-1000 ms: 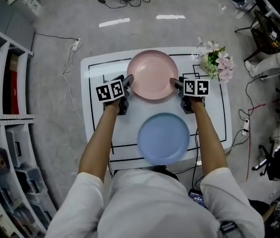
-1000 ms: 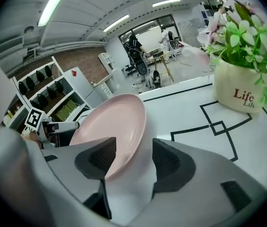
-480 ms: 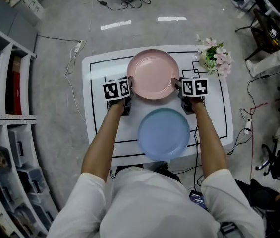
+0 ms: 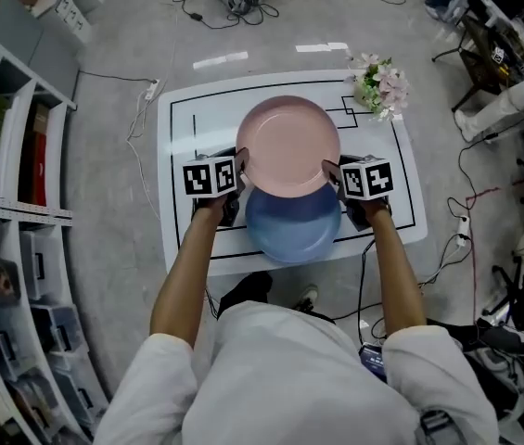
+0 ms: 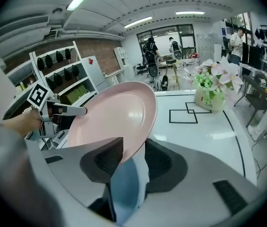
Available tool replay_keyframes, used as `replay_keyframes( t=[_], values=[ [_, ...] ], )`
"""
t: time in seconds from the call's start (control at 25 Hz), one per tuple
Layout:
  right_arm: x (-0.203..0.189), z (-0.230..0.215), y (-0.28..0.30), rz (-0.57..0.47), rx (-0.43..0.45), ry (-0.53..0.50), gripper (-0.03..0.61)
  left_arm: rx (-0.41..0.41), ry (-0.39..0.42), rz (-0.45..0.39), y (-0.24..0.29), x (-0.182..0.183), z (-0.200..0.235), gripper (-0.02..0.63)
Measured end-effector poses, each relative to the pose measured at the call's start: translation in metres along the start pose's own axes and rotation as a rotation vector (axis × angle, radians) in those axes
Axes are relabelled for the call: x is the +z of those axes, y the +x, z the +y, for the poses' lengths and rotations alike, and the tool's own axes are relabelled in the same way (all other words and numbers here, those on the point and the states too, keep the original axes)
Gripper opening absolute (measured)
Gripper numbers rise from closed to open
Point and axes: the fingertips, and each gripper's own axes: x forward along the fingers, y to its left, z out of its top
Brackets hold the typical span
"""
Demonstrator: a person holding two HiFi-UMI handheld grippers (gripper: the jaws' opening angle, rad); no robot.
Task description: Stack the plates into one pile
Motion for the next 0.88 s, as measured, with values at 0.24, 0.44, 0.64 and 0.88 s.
replay_keyframes(
  t=[0.24, 0.44, 0.64, 0.88],
  values=[
    [-0.056, 0.024, -0.043, 0.032, -0.008, -0.041, 0.155, 0.023, -0.025, 0.041, -0.04, -0.074, -0.029, 0.087],
    [-0.097, 0.034, -0.056, 0.071, -0.014, -0.018, 0.147, 0.046, -0.035, 0.096, -0.055, -0.125, -0.04, 0.089],
    [-0.125, 0.037, -0.057, 0.111, -0.016, -0.028, 0.146, 0.072, 0.04, 0.165, -0.06, -0.156, -0.044, 0.105],
    [-0.144, 0.032, -0.048, 0.172, -0.043, -0.03, 0.149, 0.095, 0.086, 0.213, -0.058, -0.17, -0.045, 0.116]
  ],
)
